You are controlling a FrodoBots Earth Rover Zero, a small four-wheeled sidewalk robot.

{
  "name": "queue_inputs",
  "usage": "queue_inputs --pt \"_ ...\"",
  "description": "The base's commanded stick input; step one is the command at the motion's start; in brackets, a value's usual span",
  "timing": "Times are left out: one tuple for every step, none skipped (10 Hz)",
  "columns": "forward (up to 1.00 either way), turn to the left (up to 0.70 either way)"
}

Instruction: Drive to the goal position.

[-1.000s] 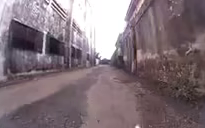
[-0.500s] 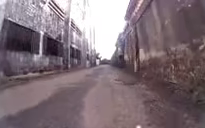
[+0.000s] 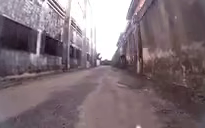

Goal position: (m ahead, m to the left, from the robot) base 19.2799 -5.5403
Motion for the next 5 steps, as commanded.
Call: queue_inputs --pt "0.70 0.00" --pt "0.70 0.00" --pt "0.70 0.00" --pt "0.70 -0.01" --pt "0.70 -0.04"
